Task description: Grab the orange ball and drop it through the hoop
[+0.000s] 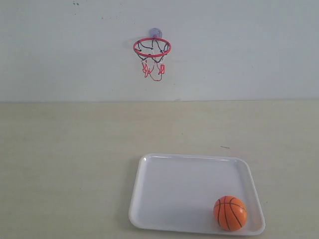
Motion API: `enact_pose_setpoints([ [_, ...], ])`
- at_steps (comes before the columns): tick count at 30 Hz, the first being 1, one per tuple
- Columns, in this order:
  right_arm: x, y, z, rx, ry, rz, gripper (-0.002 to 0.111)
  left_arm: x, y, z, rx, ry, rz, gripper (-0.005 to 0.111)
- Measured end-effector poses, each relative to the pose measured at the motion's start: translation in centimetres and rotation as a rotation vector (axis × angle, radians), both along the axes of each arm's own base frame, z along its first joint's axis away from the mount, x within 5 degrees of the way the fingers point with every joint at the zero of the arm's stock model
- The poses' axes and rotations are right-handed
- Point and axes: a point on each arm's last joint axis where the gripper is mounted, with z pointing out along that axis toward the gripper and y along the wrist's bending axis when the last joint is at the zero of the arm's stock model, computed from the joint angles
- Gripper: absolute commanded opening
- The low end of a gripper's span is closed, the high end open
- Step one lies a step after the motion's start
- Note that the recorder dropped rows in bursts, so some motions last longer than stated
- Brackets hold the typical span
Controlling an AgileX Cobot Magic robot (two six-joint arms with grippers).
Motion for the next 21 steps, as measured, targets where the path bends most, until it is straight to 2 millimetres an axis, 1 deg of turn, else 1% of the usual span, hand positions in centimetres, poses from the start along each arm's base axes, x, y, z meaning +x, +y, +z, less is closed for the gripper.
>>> enact_pose_setpoints([
  [1, 0.0, 0.0, 0.1, -0.016, -0.013, 0.004, 0.003, 0.0, 0.0, 0.0, 0.0, 0.0, 0.0, 0.004],
  [3, 0.2, 0.0, 0.9, -0.065, -0.108, 0.016, 0.003, 0.0, 0.0, 0.0, 0.0, 0.0, 0.0, 0.004],
  [6, 0.3, 0.0, 2.5, -0.034, -0.286, 0.009, 0.003, 0.0, 0.0, 0.0, 0.0, 0.0, 0.0, 0.004],
  [8, 0.1, 0.0, 4.0, 0.047, -0.44, 0.001, 0.003, 0.0, 0.0, 0.0, 0.0, 0.0, 0.0, 0.004],
  [9, -0.4, -0.1, 5.7, 0.135, -0.624, 0.002, 0.003, 0.0, 0.0, 0.0, 0.0, 0.0, 0.0, 0.004],
  [10, -0.7, -0.1, 6.4, 0.158, -0.704, 0.005, 0.003, 0.0, 0.0, 0.0, 0.0, 0.0, 0.0, 0.004],
  [11, -1.3, -0.3, 7.5, 0.203, -0.841, 0.004, 0.003, 0.0, 0.0, 0.0, 0.0, 0.0, 0.0, 0.004],
  [12, -1.7, -0.5, 8.3, 0.237, -0.899, -0.004, 0.003, 0.0, 0.0, 0.0, 0.0, 0.0, 0.0, 0.004],
  [13, -1.9, -0.7, 9.5, 0.259, -0.919, -0.018, 0.003, 0.0, 0.0, 0.0, 0.0, 0.0, 0.0, 0.004],
  [14, -1.8, -0.8, 10.9, 0.26, -0.888, -0.031, 0.003, 0.0, 0.0, 0.0, 0.0, 0.0, 0.0, 0.004],
  [15, -1.0, -0.6, 12.1, 0.219, -0.759, -0.033, 0.003, 0.0, 0.0, 0.0, 0.0, 0.0, 0.0, 0.004],
  [17, 0.6, 0.0, 13.7, 0.166, -0.519, -0.01, 0.003, 0.0, 0.0, 0.0, 0.0, 0.0, 0.0, 0.004],
  [18, 1.7, 0.5, 14.4, 0.132, -0.334, 0.012, 0.003, 0.0, 0.0, 0.0, 0.0, 0.0, 0.0, 0.004],
  [19, 3.5, 1.0, 14.8, 0.088, -0.111, 0.035, 0.003, 0.0, 0.0, 0.0, 0.0, 0.0, 0.0, 0.004],
  [21, 6.6, 1.8, 14.9, 0.043, 0.186, 0.059, 0.003, 0.0, 0.0, 0.0, 0.0, 0.0, 0.0, 0.004],
])
